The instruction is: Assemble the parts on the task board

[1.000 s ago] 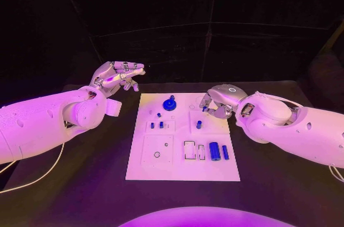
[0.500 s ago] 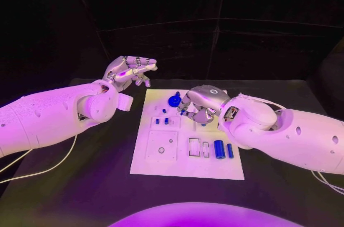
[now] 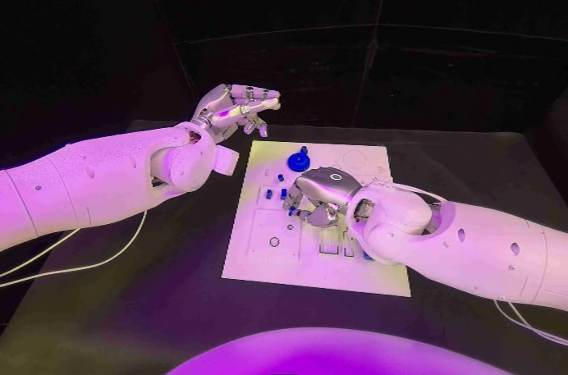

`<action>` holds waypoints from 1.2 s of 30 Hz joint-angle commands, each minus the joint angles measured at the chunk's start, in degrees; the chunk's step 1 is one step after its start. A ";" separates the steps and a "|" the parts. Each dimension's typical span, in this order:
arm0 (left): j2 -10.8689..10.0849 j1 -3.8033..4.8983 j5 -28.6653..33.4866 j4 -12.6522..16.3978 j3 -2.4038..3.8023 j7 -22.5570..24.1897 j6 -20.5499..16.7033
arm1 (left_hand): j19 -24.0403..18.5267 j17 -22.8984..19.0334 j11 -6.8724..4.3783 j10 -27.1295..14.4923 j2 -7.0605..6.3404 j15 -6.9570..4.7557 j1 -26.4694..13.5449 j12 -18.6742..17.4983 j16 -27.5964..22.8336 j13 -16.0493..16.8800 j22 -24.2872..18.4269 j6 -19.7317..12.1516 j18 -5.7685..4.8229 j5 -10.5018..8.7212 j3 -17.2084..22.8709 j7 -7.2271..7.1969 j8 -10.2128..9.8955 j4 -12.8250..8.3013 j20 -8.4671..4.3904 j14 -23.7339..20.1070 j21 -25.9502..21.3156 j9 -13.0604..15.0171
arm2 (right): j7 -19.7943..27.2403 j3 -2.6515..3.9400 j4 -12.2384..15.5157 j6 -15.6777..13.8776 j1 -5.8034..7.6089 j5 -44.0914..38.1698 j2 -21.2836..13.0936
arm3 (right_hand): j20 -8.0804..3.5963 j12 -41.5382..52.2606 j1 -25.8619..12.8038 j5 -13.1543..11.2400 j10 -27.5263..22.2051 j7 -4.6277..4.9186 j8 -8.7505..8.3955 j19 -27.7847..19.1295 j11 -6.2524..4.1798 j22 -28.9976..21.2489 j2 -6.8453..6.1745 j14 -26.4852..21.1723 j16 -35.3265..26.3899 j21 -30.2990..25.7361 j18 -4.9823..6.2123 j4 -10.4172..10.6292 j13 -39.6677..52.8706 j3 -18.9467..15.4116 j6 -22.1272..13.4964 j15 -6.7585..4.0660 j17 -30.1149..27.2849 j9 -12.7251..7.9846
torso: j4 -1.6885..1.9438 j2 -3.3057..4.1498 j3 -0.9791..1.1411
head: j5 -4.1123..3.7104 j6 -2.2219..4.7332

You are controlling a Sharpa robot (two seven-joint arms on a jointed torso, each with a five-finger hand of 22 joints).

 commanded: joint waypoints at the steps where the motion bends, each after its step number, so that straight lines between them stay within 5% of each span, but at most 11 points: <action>1: 0.21 0.12 0.46 -0.04 0.04 0.85 0.23 | -0.43 -0.10 0.04 -0.53 -0.28 -0.06 -0.04 0.25 -0.38 -0.10 -0.10 -0.33 0.71 0.22 -0.34 0.24 0.40 -0.15 0.13 -0.35 -0.21 -0.07 | 1.07 -0.01 -0.76 1.96 -0.34 -0.55 0.73 | 0.08 -0.04 -0.57 0.35 -0.05 0.41 0.04 0.17 0.09 0.86 0.07 1.54 0.30 0.25 -1.17 -0.09 0.03 0.33 -0.14 0.05 -0.11 -0.01 | 0.06 0.03 0.04 | 0.45 -0.20; 14: 0.98 0.11 0.46 -0.40 0.02 0.66 0.67 | -0.41 -0.26 0.04 -0.63 -0.14 -0.06 0.11 0.35 -0.43 -0.11 -0.18 -0.40 0.73 0.23 -0.31 0.24 0.45 -0.17 0.14 -0.41 -0.31 -0.07 | 1.07 -0.16 -1.74 3.17 -1.64 -1.44 1.84 | 0.13 -0.11 -0.70 0.50 -0.24 0.51 -0.03 0.19 0.18 0.89 0.04 1.53 0.33 0.28 -1.18 -0.29 0.02 0.51 -0.38 0.11 -0.15 -0.04 | -0.10 0.02 0.04 | 1.44 -1.01; 36: 0.96 0.11 0.46 -0.76 0.01 0.27 1.16 | -0.39 -0.48 0.05 -0.80 -0.01 -0.06 0.36 0.46 -0.51 -0.14 -0.28 -0.53 0.75 0.23 -0.25 0.26 0.49 -0.26 0.14 -0.50 -0.42 -0.07 | -0.19 -0.21 -1.92 2.90 -1.91 -3.45 1.58 | 0.15 -0.10 -0.69 0.66 -0.28 0.53 -0.02 0.22 0.21 0.93 0.05 1.52 0.36 0.31 -1.19 -0.51 0.04 0.69 -0.48 0.14 -0.17 -0.04 | -0.03 -0.04 0.04 | 1.56 -1.50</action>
